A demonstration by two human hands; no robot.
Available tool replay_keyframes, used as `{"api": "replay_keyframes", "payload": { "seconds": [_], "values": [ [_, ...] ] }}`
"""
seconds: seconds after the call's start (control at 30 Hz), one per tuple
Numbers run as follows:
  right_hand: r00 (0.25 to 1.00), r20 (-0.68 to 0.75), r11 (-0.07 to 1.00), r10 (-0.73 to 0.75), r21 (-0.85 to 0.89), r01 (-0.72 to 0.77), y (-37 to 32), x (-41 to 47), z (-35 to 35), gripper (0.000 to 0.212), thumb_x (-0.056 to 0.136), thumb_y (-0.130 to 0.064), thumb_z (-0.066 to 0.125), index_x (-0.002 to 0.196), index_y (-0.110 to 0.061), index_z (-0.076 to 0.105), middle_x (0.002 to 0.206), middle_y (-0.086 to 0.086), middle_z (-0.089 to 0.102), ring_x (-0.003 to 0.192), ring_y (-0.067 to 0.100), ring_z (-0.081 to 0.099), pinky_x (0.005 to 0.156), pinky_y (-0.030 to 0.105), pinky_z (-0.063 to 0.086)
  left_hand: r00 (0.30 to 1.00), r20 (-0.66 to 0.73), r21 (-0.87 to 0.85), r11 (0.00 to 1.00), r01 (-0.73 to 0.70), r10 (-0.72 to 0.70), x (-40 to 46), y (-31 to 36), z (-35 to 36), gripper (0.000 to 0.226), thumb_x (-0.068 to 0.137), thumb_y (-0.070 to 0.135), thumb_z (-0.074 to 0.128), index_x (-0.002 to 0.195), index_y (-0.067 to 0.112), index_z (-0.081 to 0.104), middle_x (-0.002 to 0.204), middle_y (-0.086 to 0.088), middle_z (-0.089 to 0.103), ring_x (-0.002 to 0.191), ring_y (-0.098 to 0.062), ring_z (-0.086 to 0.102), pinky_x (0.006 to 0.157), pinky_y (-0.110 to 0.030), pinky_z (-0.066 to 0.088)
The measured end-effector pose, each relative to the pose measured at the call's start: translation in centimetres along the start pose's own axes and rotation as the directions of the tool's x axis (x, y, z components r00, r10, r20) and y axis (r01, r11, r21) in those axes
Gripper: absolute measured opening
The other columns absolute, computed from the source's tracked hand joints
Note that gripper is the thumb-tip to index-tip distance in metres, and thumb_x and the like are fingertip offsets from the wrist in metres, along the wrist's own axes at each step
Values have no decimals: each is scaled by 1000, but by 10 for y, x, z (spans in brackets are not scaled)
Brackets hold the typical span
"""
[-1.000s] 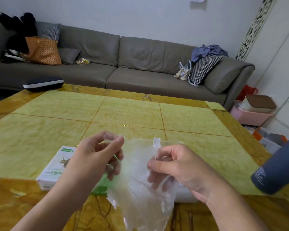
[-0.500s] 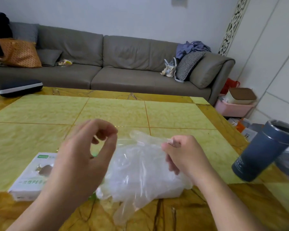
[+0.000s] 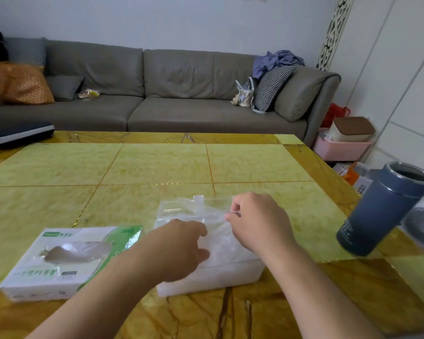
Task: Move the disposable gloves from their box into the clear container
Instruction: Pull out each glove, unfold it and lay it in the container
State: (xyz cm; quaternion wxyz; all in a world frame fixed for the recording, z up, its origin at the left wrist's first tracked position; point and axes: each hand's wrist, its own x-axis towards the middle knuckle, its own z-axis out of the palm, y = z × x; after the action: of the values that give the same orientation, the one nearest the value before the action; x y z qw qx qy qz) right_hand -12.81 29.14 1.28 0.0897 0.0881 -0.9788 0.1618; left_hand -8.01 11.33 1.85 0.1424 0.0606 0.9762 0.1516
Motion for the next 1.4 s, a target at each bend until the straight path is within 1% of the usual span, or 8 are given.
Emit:
{"api": "replay_keyframes", "payload": {
  "seconds": [0.23,0.4,0.5,0.63,0.8,0.93,1.07,1.4],
  "values": [
    [995,87,994,47,-100,-38,7,8,-10,24,99,-33,68,78,-23,68,77,-7,67,68,17,65,64,32,57,986,140,32,995,-98,93,11,-4,-14,61,90,34,78,142,46,48,107,22,72,64,21,53,55,-11,40],
    [996,6,989,84,-122,-83,-2,2,-18,12,99,-29,70,98,-22,60,94,-3,65,80,21,65,65,34,54,983,159,121,986,-111,91,20,-2,-6,75,76,53,85,140,52,45,103,17,69,76,-2,65,68,-25,53],
    [995,-72,996,-70,-67,65,-17,-8,-28,24,94,-13,70,111,-22,56,108,-6,57,92,16,58,71,30,51,985,149,173,978,-113,87,22,-3,-1,67,75,56,82,131,51,47,101,18,64,82,-8,59,69,-27,48],
    [972,130,962,-194,217,163,-44,-25,-36,18,89,-6,54,86,-23,56,94,-11,55,88,11,55,75,35,55,991,103,292,949,-117,91,21,1,4,34,85,55,69,91,38,40,83,14,49,79,-17,51,70,-31,42],
    [930,361,997,-68,-6,75,-38,-26,-27,19,92,-17,51,73,-16,52,79,2,55,61,21,51,48,31,31,986,40,300,939,-169,164,20,-3,9,38,92,55,57,128,46,47,96,14,55,86,-14,48,71,-31,37],
    [927,375,986,-3,-151,65,-30,-23,-27,11,95,-28,65,103,-21,65,99,0,65,87,26,66,62,32,44,979,46,259,944,-203,198,20,-11,10,51,90,54,60,137,51,42,104,16,63,98,-13,60,72,-30,40],
    [925,376,976,49,-213,36,-25,-26,-21,47,88,-26,74,133,-29,60,124,-2,67,109,25,68,74,33,51,975,77,226,948,-222,210,20,-14,7,56,86,53,65,137,54,41,106,18,67,99,-12,63,81,-32,52],
    [788,602,958,130,-282,57,-34,-5,-11,59,83,-34,78,137,-38,55,105,-6,68,93,20,68,71,32,56,970,-28,164,958,-233,241,1,-13,-12,50,87,48,75,132,52,53,98,25,66,87,7,55,80,-25,55]
  ]
}}
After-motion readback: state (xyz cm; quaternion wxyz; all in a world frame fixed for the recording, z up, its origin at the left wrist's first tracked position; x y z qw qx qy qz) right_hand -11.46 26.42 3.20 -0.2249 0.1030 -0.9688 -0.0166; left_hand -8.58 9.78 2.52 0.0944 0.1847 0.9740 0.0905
